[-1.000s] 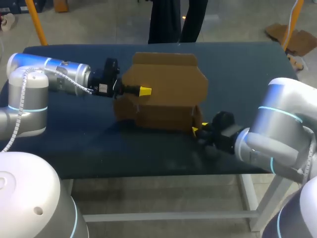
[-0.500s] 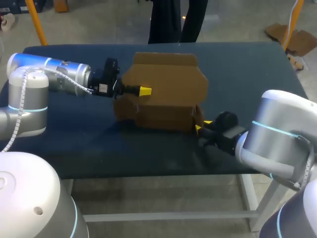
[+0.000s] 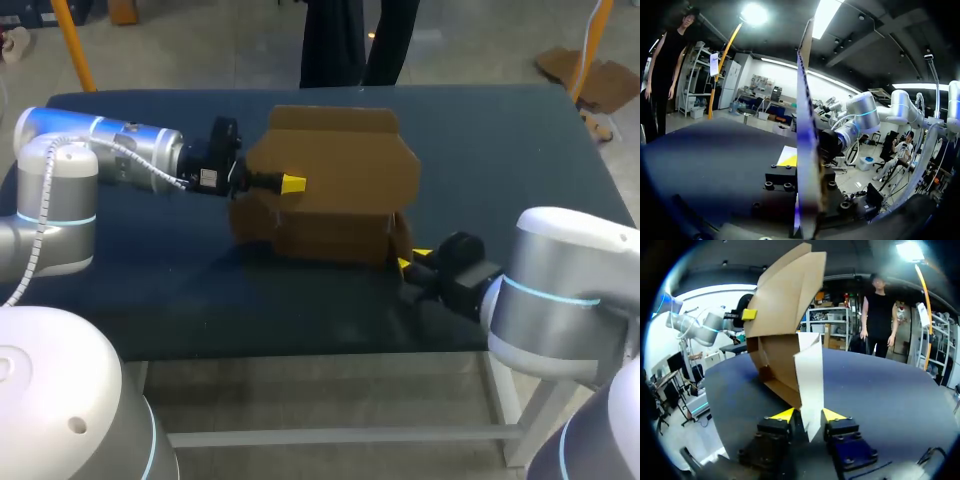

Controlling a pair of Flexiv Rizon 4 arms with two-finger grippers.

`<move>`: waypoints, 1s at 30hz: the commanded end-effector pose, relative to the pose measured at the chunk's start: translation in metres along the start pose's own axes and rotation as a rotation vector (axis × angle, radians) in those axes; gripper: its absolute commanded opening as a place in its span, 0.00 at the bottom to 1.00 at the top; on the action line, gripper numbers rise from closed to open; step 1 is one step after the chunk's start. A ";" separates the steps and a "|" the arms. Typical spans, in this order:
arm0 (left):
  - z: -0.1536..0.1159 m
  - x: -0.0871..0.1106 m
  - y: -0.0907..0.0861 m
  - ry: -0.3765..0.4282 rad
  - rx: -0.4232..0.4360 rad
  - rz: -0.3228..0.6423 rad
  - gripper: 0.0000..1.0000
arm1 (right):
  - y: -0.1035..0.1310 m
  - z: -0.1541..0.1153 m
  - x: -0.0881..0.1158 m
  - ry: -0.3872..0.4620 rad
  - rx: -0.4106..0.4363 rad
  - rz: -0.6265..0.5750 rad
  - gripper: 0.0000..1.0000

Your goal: Assemble the packaging by folding the flat box into shape, placing the metal phone stand inside, and closing the box properly

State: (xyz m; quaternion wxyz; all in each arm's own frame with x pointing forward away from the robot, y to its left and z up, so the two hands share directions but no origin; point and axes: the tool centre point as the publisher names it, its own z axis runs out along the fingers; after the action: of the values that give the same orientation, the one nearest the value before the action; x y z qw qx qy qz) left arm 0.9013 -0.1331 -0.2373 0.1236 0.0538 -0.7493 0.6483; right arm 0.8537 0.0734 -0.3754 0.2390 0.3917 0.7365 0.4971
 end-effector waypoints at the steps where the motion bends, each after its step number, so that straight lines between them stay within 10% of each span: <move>1: 0.001 -0.001 0.003 0.002 0.000 0.000 0.00 | 0.001 -0.017 -0.010 0.056 0.003 -0.005 0.36; 30: 0.003 -0.003 0.001 0.001 -0.007 0.021 0.00 | -0.002 -0.058 -0.018 0.159 -0.035 -0.035 0.35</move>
State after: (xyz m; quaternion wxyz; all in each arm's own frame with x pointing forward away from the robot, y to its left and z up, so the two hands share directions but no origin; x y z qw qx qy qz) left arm 0.9026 -0.1348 -0.2360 0.1163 0.0462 -0.7516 0.6476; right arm 0.8211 0.0310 -0.3532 0.2105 0.3465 0.7481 0.5254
